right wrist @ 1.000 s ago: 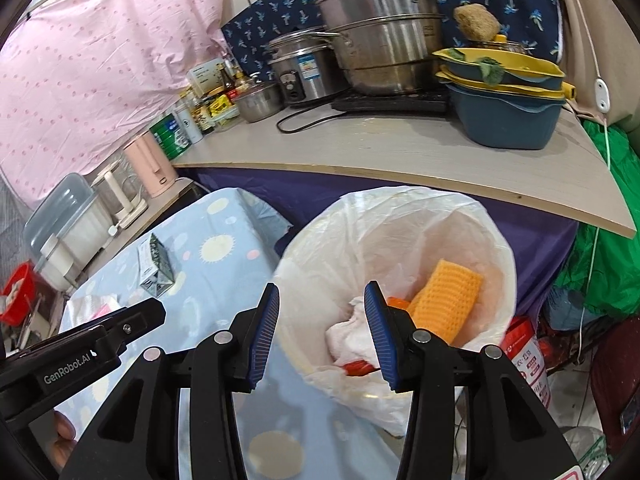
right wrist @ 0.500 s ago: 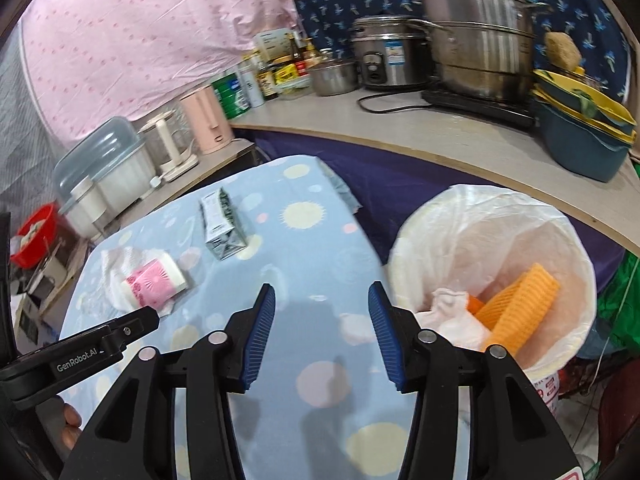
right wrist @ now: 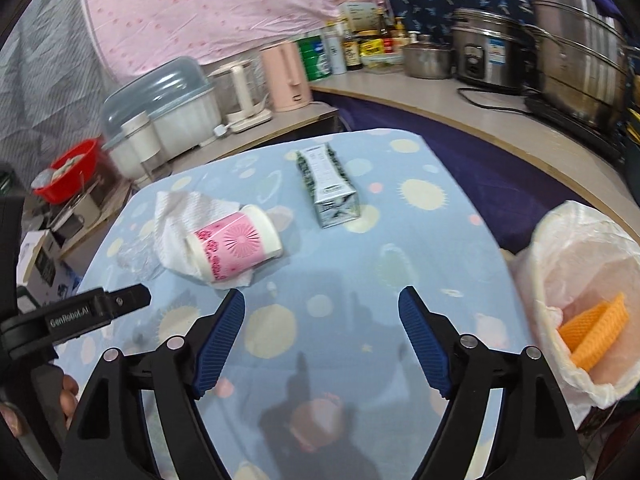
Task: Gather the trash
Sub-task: 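Move both open grippers back over the remaining trash on the table, then grasp the pink paper cup with the right gripper while the left gripper grasps the white towel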
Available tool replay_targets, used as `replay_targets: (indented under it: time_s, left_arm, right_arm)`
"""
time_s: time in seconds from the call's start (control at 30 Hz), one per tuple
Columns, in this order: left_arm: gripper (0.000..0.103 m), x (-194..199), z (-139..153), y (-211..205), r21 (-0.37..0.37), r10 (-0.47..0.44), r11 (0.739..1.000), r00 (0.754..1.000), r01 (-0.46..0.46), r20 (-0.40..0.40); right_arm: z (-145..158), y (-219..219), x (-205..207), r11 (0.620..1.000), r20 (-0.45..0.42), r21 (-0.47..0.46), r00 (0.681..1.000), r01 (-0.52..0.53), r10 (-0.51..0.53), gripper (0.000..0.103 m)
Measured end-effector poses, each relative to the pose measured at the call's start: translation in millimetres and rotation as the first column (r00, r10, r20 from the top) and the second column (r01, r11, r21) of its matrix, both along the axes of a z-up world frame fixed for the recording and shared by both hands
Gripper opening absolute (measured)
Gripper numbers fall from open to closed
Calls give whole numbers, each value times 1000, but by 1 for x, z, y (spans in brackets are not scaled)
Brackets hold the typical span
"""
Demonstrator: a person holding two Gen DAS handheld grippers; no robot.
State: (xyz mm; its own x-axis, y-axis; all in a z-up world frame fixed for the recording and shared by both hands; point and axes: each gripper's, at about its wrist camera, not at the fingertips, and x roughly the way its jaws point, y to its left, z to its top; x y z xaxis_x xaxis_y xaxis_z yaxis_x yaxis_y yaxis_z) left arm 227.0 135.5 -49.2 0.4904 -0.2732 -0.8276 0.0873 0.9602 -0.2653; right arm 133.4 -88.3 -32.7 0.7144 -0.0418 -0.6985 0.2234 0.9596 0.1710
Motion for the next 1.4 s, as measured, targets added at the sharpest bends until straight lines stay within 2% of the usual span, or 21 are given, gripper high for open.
replay_targets:
  time_s: [0.3,0.73,0.77,0.97,1.03,1.1,1.4]
  left_arm:
    - [85,38,-11,7,-33,22,999,999,-24,-41]
    - [83,96,-43,-15,-159,0,987,986,-26,-165]
    - [81,97,-44,-16,-165,-2,986,986,-26,-168]
    - [50,106,-45,-23,-197,-48,980,984,13,-172]
    - [25,106,-47,-24,-208,-68,978,982,30,-179]
    - [12,107,-49,-25,-212,-86,976,979,46,-187]
    - [8,106,-50,-29,-187,-103,980,976,67,-191]
  right_arm:
    - [-19,28,53,988,-18,20,988,-153,154,84]
    - [-43,31,102,971,-34,41,971,-236,237,84]
    - [-44,29,105,971,-36,44,971,-236,238,84]
    - [-51,22,114,967,-36,80,969,-241,245,85]
    - [-52,22,117,966,-36,73,967,-249,252,85]
    - [-53,21,120,965,-37,73,967,-250,253,85]
    - [-53,23,133,963,-35,71,964,-261,264,85]
